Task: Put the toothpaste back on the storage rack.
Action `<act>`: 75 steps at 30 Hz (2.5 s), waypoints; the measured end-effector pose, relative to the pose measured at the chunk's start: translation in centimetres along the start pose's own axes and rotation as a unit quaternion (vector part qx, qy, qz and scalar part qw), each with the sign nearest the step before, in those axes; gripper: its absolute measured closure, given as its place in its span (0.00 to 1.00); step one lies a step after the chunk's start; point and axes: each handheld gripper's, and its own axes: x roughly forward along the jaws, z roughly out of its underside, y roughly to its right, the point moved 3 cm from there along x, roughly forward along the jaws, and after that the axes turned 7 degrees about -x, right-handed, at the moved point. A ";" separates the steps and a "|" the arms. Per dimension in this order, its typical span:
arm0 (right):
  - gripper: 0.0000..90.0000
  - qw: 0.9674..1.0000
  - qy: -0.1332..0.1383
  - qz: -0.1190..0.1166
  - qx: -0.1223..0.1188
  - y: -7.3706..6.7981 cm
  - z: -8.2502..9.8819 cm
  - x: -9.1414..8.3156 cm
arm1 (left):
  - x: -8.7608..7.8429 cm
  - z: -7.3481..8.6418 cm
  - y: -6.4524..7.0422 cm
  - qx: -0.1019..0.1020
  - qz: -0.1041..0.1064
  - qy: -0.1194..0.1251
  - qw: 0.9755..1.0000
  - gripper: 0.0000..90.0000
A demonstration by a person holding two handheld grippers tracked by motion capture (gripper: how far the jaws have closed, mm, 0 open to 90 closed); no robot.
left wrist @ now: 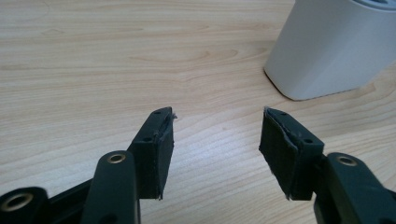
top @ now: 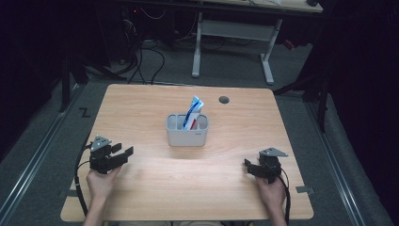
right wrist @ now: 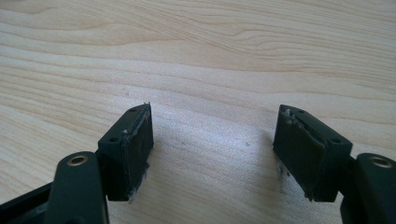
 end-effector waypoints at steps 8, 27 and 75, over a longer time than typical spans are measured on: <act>0.32 1.000 0.000 0.000 0.001 0.0 0.0 0.0 | 0.6 0.6 0.3 0.000 0.005 -0.008 1.000 0.49; 0.32 1.000 0.000 0.000 0.001 0.0 0.0 0.0 | 1.9 2.0 0.7 0.002 0.001 -0.030 1.000 0.49; 0.32 1.000 0.000 0.000 0.000 0.0 0.0 0.0 | 5.1 3.6 2.4 0.072 -0.049 -0.055 0.995 0.46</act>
